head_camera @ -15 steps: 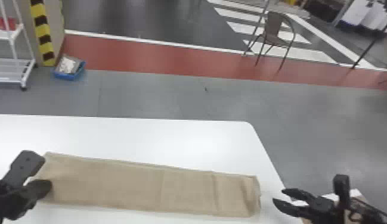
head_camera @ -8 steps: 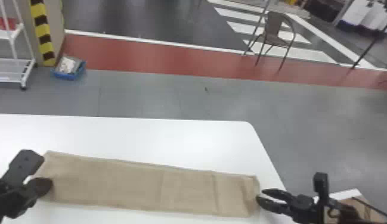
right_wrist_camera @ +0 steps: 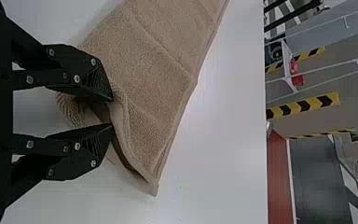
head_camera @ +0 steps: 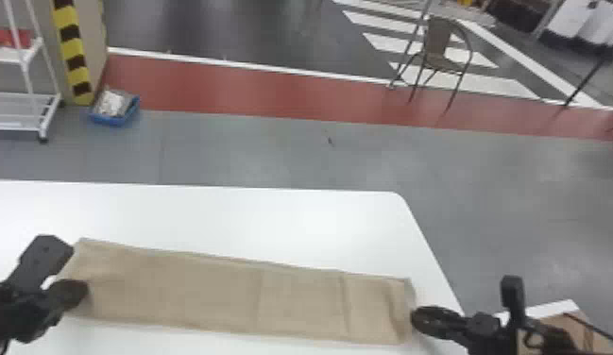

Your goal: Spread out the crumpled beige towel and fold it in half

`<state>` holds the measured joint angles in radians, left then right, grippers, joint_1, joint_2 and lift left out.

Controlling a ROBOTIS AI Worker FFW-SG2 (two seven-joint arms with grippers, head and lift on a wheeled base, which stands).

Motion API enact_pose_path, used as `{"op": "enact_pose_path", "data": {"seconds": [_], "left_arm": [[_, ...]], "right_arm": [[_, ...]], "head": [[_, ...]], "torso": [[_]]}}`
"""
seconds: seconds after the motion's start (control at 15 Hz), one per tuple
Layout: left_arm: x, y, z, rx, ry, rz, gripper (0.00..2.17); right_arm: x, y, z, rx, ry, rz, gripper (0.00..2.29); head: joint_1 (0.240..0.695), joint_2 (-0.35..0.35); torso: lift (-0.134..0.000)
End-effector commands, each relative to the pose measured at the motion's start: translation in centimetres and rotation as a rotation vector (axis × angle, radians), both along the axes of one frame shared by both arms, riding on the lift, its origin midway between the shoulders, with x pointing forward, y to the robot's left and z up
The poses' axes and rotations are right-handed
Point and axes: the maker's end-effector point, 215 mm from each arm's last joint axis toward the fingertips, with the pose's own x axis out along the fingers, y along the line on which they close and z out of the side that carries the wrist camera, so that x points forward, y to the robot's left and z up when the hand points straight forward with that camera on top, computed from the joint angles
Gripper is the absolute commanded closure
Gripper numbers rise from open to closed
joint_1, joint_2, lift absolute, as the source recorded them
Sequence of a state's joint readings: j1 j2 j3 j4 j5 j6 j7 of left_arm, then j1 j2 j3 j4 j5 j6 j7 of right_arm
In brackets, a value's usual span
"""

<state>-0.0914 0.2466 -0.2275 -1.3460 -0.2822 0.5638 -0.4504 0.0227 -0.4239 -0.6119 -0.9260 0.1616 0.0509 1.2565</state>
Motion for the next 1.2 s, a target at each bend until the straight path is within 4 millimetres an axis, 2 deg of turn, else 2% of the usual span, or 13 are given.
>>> {"op": "enact_pose_path", "data": {"seconds": [0.0, 0.2, 0.4, 0.47, 0.53, 0.87, 1.13], "left_arm": [[0.0, -0.4, 0.0, -0.003, 0.000, -0.005, 1.53], [-0.1, -0.5, -0.1, -0.003, 0.004, -0.007, 1.53], [-0.2, -0.5, -0.2, -0.003, 0.006, -0.007, 1.53], [-0.2, -0.5, -0.2, -0.003, 0.006, -0.007, 1.53], [-0.3, -0.5, -0.2, -0.002, 0.009, -0.007, 1.53], [-0.2, -0.9, -0.1, -0.006, 0.004, -0.013, 1.53], [-0.5, -0.4, -0.2, 0.001, 0.015, -0.001, 1.53]], "right_arm": [[-0.1, 0.1, -0.2, 0.004, 0.008, -0.002, 0.82], [-0.3, 0.5, -0.6, 0.018, 0.029, -0.001, 0.82], [0.1, 0.6, -0.2, 0.028, 0.022, 0.002, 0.83], [0.2, 0.8, -0.1, 0.037, 0.020, 0.002, 1.00], [0.3, 0.8, 0.0, 0.040, 0.016, 0.001, 1.31], [0.6, 1.7, -0.2, 0.058, 0.011, 0.005, 1.32], [-0.2, 0.9, 2.0, 0.133, 0.019, 0.000, 1.32]], "head": [[0.695, -0.333], [0.695, -0.335], [0.695, -0.333], [0.695, -0.332], [0.695, -0.331], [0.695, -0.324], [0.695, -0.320]], "torso": [[0.000], [0.000], [0.000], [0.000], [0.000], [0.000], [0.000]]}}
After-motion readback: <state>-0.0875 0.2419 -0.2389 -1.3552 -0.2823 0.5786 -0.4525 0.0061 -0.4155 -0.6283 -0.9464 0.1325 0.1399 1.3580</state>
